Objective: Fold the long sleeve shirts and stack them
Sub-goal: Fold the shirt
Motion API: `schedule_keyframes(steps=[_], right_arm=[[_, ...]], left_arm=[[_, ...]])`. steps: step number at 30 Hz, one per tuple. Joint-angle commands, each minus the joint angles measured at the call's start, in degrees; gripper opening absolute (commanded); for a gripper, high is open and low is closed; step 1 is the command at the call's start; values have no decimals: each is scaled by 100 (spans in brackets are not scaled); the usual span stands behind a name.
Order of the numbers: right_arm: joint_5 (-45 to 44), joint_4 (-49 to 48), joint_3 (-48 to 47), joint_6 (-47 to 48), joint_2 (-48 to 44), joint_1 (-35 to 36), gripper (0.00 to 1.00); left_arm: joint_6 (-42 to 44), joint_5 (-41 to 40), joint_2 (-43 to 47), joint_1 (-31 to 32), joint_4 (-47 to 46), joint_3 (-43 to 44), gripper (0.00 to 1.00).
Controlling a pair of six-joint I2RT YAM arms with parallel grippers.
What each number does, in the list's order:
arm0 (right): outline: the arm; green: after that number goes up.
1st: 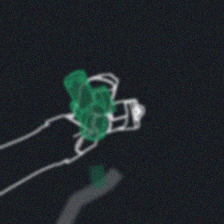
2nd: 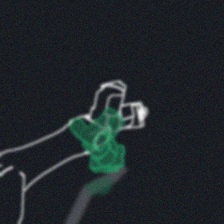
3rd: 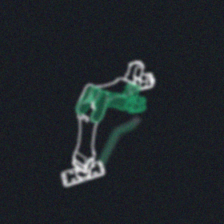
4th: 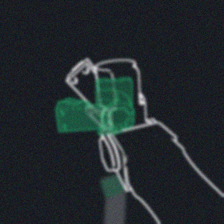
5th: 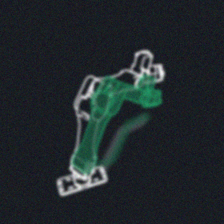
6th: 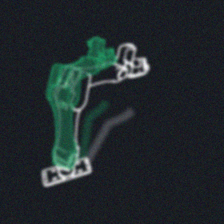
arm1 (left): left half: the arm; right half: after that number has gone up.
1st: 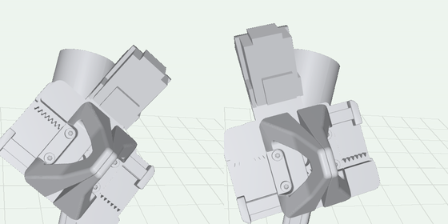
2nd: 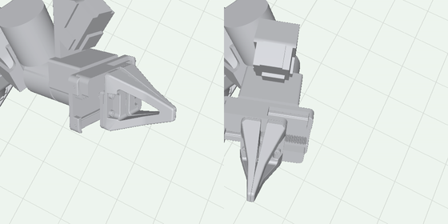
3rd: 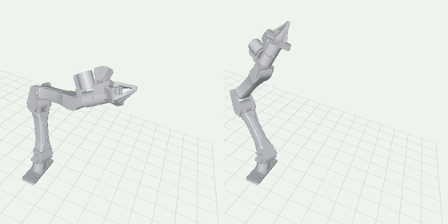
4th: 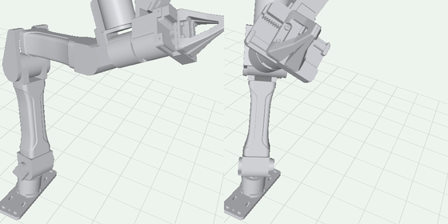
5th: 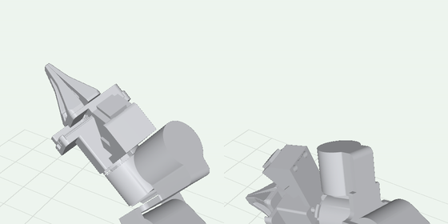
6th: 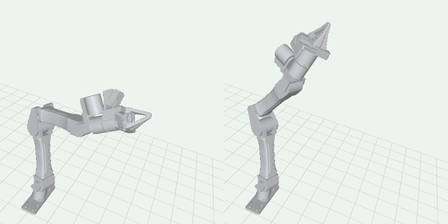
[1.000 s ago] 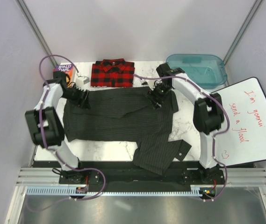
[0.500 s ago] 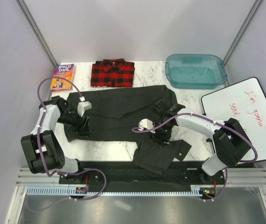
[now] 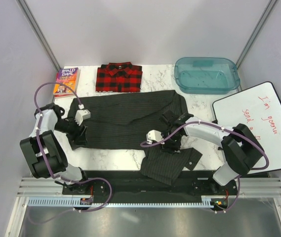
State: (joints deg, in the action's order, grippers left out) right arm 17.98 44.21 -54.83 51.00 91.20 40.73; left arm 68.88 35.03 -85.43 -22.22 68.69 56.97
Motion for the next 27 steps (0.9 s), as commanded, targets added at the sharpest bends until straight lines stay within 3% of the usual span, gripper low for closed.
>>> schedule_keyframes(steps=[1, 8, 22, 25, 27], right_arm=[[56, 350, -45, 156, -357, 14, 63], [391, 616, 463, 6, -1174, 145, 64], [119, -245, 850, 112, -612, 436, 61], [31, -412, 921, 15, -472, 462, 54], [-31, -491, 930, -55, -410, 480, 44]], left_arm=[[705, -321, -62, -116, 57, 236, 69], [978, -259, 316, -151, -13, -308, 68], [2085, -478, 659, -265, -891, -854, 64], [2269, -776, 633, -266, -1085, -968, 60], [2463, -927, 624, -266, -1146, -1108, 57]])
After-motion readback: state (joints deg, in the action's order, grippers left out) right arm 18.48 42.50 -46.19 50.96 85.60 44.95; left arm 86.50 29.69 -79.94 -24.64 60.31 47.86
